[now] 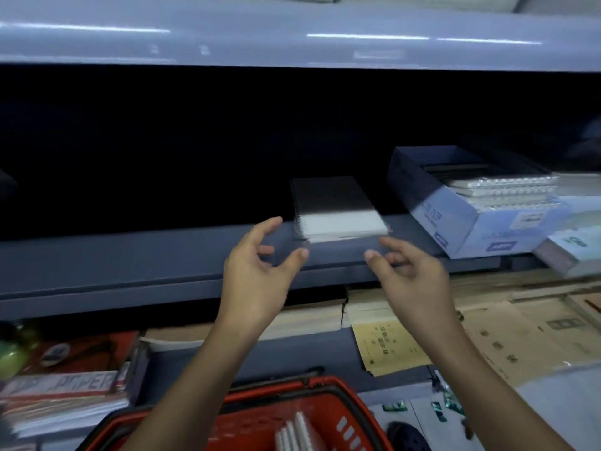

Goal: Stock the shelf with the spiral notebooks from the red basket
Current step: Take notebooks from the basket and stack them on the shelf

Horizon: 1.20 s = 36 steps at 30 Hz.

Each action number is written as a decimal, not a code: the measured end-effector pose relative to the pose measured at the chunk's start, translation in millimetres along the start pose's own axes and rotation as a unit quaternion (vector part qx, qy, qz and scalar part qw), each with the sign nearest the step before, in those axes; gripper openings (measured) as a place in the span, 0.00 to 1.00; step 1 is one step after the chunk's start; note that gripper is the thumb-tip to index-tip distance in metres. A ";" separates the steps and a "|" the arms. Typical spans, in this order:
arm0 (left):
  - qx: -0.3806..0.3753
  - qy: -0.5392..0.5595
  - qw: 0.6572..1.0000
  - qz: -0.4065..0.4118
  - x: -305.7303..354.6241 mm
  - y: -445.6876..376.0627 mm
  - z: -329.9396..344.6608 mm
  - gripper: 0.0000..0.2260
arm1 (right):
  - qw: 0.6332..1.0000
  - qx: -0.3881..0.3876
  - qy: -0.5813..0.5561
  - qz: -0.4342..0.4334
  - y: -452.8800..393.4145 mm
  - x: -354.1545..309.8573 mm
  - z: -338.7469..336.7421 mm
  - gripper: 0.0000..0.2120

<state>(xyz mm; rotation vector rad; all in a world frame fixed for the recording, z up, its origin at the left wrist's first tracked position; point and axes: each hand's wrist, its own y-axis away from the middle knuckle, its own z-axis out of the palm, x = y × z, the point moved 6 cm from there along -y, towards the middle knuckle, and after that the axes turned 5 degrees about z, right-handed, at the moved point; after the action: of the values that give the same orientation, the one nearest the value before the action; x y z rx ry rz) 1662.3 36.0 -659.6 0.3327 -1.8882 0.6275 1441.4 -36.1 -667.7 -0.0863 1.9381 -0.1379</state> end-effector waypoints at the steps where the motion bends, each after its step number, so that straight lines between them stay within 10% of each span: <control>1: -0.002 -0.003 1.000 0.002 1.1 10.3 -5.4 0.25 | 1.000 -0.010 -0.004 0.001 12.1 -1.6 0.5 0.17; 9: -0.005 0.032 0.997 -0.072 -66.0 129.8 -20.7 0.15 | 0.986 -0.121 0.086 0.074 118.3 48.5 17.8 0.16; 17: -0.175 -0.035 0.963 -0.201 -164.9 264.8 35.1 0.10 | 0.868 -0.307 0.208 0.330 231.2 183.1 57.2 0.21; 26: -0.184 0.008 0.932 -0.312 -182.2 275.9 36.9 0.09 | 0.851 -0.315 0.324 0.266 232.1 191.7 60.0 0.11; 30: -0.269 0.160 0.865 -0.393 -156.2 270.7 42.2 0.19 | 0.881 -0.242 0.372 0.165 229.6 140.2 48.5 0.17; 36: -0.292 0.270 0.859 -0.323 -89.2 237.9 18.2 0.22 | 0.915 -0.224 0.335 0.002 248.2 48.6 23.9 0.13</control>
<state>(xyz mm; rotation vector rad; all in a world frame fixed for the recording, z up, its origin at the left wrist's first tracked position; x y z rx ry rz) 1564.0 216.0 -810.6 0.3198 -1.2199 -0.2996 1447.4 202.3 -755.3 -0.3804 2.6260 0.3298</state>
